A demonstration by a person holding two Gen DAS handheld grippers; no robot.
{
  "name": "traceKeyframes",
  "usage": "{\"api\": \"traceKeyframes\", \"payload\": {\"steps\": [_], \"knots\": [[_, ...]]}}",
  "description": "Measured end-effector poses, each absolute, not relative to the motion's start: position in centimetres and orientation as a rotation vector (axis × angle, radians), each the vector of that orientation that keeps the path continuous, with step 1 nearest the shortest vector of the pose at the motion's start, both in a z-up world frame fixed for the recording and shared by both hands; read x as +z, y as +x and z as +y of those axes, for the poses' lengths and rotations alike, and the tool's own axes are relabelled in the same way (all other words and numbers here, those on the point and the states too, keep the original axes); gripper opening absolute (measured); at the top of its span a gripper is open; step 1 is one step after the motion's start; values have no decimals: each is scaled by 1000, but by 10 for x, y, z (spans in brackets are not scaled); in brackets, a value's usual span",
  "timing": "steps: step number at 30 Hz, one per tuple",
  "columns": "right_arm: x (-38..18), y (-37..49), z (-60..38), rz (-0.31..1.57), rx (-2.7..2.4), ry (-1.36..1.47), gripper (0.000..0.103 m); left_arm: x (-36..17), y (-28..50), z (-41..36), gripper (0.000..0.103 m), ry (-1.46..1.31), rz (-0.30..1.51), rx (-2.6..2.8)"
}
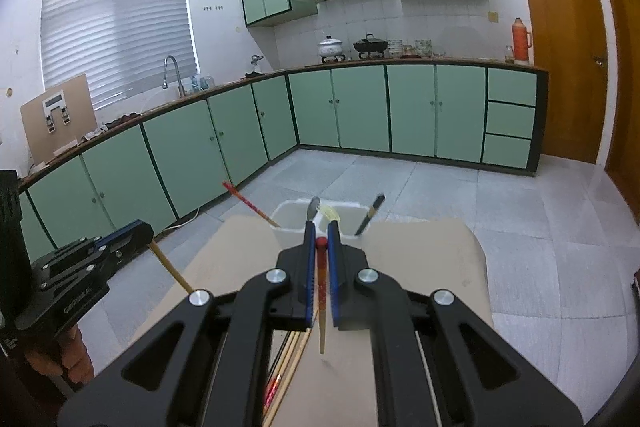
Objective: Organize utensils
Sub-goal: 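Lift both held chopsticks and lower them into the white holder, then open both grippers to release the chopsticks and pull back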
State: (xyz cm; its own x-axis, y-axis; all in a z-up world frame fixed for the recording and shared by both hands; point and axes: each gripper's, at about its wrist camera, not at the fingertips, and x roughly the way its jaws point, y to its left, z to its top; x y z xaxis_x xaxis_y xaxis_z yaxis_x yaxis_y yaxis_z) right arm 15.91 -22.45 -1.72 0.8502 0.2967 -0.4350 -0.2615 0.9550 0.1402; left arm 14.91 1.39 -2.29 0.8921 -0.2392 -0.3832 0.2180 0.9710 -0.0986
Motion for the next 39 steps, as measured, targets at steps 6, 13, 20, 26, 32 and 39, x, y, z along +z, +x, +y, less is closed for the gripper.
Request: {"api": "traceKeyframes", "payload": {"steps": [6,13,20,26,32,39], "knots": [[17,176,-228,417,322,89,5,7,157,14,6,-45,340,-253],[64,206,-230,330,318,57,5,56,186,6,6,-37,226,-269],[86,255,-236,298,287,45,5,86,237,-3,6,-46,150,-263],[65,300,-236,335,265,47,5,70,281,-15,6,-31,148,-239],[23,326,-233,402,265,47,5,22,322,-20,6,-33,248,-224],[-11,337,-229,486,289,72,11,-16,337,-17,10,-33,361,-222]]}}
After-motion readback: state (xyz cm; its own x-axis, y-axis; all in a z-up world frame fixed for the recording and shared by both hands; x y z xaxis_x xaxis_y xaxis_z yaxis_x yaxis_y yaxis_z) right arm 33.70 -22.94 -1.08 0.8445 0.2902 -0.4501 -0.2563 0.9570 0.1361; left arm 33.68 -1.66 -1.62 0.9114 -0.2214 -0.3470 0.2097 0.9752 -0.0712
